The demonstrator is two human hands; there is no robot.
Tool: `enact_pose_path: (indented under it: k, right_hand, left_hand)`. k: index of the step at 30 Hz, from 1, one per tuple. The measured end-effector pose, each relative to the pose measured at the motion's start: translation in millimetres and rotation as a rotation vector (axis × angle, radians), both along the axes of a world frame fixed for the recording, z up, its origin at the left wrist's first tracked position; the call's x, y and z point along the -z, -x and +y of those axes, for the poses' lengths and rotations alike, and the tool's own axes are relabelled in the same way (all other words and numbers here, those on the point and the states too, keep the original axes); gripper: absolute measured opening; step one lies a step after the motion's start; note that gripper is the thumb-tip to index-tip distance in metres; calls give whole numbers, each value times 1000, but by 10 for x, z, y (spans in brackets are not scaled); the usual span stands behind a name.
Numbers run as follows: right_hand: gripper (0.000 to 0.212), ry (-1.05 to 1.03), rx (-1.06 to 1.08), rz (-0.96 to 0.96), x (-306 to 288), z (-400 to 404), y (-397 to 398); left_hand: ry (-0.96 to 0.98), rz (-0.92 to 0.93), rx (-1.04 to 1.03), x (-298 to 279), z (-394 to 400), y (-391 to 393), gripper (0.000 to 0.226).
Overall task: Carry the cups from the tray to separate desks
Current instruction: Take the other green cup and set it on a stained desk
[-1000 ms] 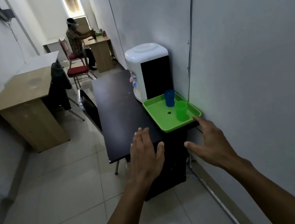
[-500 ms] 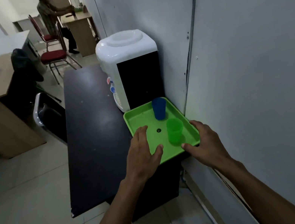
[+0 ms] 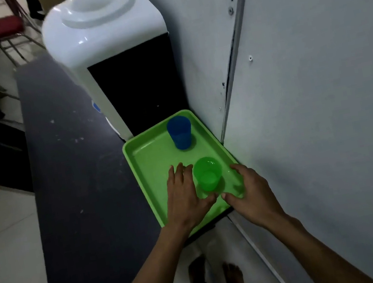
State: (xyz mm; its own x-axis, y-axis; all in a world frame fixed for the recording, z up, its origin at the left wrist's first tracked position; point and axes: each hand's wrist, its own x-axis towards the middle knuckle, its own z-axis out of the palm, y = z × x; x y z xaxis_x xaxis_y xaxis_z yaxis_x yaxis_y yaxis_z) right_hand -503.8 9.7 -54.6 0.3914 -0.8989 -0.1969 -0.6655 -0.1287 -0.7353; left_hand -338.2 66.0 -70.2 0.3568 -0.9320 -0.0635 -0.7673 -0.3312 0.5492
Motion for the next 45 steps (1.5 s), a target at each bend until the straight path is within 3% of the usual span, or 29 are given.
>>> enact_pose_path:
  k: [7, 19, 32, 36, 41, 45]
  right_hand:
    - [66, -18, 97, -44, 195, -96, 10]
    - [60, -40, 168, -106, 252, -129, 60]
    - [38, -75, 221, -225, 1, -139, 134]
    - [48, -215, 280, -307, -178, -100, 93]
    - [57, -622, 399, -450, -525, 3, 40]
    - [74, -736, 431, -567, -751, 228, 95]
  left_hand:
    - [-56, 24, 38, 304, -378, -55, 105]
    - [11, 180, 11, 348, -515, -75, 88]
    - [157, 123, 58, -59, -341, -53, 89]
    - [235, 91, 127, -373, -220, -77, 85]
    - [324, 50, 274, -793, -64, -134, 83]
    - [367, 31, 440, -1063, 45, -163, 83]
